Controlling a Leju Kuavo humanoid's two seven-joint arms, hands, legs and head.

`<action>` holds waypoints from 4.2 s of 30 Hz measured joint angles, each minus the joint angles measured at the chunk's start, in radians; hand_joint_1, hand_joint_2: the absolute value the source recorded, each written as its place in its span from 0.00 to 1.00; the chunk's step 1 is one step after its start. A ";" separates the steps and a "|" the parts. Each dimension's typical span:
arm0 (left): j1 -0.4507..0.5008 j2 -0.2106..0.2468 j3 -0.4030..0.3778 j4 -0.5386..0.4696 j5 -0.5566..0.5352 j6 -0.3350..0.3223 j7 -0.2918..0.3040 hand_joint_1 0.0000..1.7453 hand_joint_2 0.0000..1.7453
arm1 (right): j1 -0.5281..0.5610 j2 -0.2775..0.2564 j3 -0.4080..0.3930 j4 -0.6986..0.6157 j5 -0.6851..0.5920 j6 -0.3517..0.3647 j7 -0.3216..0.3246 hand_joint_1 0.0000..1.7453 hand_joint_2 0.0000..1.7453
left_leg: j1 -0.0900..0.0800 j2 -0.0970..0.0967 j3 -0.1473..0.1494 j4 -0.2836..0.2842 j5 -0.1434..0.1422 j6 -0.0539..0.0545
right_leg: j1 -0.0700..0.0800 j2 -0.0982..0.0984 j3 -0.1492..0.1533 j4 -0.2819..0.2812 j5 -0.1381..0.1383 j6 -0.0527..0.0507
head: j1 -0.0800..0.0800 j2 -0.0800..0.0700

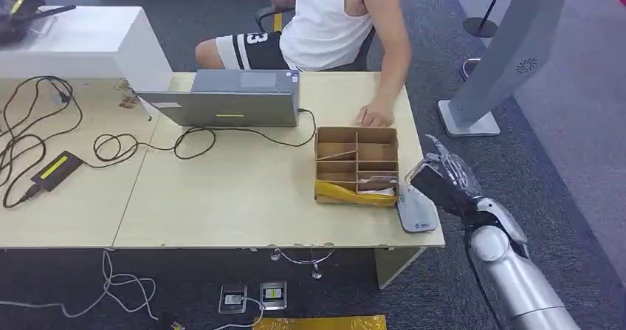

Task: Pass the card to the sensor for recognition and then transmit it.

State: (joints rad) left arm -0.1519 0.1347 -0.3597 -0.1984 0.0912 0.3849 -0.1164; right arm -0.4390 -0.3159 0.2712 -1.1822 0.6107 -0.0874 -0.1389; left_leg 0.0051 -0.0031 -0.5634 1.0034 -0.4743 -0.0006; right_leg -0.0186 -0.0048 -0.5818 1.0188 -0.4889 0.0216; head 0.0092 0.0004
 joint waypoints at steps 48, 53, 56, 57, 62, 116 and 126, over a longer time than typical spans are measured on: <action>-0.003 0.003 -0.004 0.000 -0.008 -0.007 0.006 0.00 1.00 | 0.100 -0.031 -0.018 0.070 0.175 -0.026 0.026 1.00 1.00 | 0.000 0.001 0.000 0.000 0.000 0.000 | 0.000 0.001 -0.001 0.000 0.000 0.000 | 0.000 0.000; -0.003 0.003 -0.009 0.000 -0.013 -0.008 0.006 0.00 1.00 | 0.100 -0.031 -0.019 0.082 0.175 -0.028 0.021 1.00 1.00 | 0.000 0.001 0.001 0.000 0.000 0.000 | 0.000 0.001 0.000 0.000 0.000 0.000 | 0.000 0.000; -0.004 0.003 -0.010 0.000 -0.018 -0.009 0.006 0.00 1.00 | 0.100 -0.031 -0.019 0.088 0.175 -0.032 0.020 1.00 1.00 | 0.000 0.001 0.001 0.000 0.000 0.000 | 0.000 0.001 0.000 0.000 0.000 0.000 | 0.000 0.000; -0.005 0.003 -0.011 0.000 -0.019 -0.009 0.006 0.00 1.00 | 0.100 -0.031 -0.019 0.090 0.175 -0.034 0.020 1.00 1.00 | 0.000 0.001 0.001 0.000 0.000 0.000 | 0.000 0.001 0.000 0.000 0.000 0.000 | 0.000 0.000; -0.008 0.003 -0.019 0.000 -0.024 -0.012 0.008 0.00 1.00 | 0.100 -0.031 -0.021 0.095 0.174 -0.037 0.021 1.00 1.00 | 0.000 0.002 0.002 0.000 0.000 0.000 | 0.000 0.002 0.000 0.000 0.000 0.000 | 0.000 0.000; -0.105 0.002 -0.134 -0.026 -0.164 -0.088 0.055 0.00 1.00 | -0.733 0.106 0.185 0.658 0.522 -0.057 -0.084 0.96 1.00 | 0.001 -0.004 -0.003 0.000 0.002 -0.001 | 0.001 -0.005 -0.002 0.001 0.001 -0.001 | 0.000 0.000; -0.105 0.002 -0.144 -0.026 -0.163 -0.092 0.057 0.00 0.00 | -0.753 0.130 0.217 0.740 0.526 -0.060 -0.084 0.88 1.00 | 0.001 -0.004 -0.003 0.001 0.002 -0.001 | 0.001 -0.004 -0.002 0.001 0.001 -0.001 | 0.000 0.000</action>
State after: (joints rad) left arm -0.2567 0.1369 -0.5035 -0.2243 -0.0721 0.2930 -0.0591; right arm -1.1917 -0.1862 0.4883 -0.4426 1.1367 -0.1472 -0.2232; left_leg 0.0064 -0.0074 -0.5667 1.0040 -0.4723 -0.0020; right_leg -0.0173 -0.0087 -0.5836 1.0196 -0.4882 0.0208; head 0.0095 0.0004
